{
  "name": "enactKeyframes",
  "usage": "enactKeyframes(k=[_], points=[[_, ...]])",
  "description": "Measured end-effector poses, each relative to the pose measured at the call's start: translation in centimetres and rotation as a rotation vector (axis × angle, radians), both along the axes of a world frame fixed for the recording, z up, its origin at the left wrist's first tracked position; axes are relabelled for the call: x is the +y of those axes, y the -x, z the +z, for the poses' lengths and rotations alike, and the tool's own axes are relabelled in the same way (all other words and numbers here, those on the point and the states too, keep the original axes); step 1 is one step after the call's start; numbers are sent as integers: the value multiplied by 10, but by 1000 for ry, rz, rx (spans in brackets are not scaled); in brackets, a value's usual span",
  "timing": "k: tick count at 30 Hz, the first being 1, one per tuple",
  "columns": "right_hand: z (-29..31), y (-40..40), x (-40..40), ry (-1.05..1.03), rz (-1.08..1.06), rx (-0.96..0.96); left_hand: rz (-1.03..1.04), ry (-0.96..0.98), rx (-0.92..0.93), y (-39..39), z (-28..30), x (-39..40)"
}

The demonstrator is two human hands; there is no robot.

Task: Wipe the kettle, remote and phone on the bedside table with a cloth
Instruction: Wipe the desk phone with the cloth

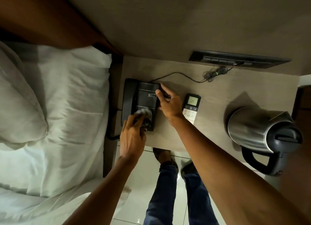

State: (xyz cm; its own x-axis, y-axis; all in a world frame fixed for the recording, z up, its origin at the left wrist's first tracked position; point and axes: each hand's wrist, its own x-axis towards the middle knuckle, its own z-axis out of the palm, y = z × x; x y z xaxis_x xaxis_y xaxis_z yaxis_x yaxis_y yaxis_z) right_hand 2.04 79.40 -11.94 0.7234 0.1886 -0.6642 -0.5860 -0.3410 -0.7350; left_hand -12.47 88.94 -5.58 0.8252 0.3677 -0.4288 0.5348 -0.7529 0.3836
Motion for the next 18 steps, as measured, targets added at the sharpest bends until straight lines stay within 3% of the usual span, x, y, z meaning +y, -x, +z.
enactKeyframes(k=[4,6,14,18], points=[[-6,0,-2,-59,-40,65,50,-107,-139,-72,-8,10],[-7,1,-2,-50,-48,66,3,-174,-123,-96,-17,12],[-10,0,-1,-47,-71,57,-92,-85,49,-2,-8,-1],[-15,1,-1,-62,-90,62,8,-82,-82,-30,-1,3]])
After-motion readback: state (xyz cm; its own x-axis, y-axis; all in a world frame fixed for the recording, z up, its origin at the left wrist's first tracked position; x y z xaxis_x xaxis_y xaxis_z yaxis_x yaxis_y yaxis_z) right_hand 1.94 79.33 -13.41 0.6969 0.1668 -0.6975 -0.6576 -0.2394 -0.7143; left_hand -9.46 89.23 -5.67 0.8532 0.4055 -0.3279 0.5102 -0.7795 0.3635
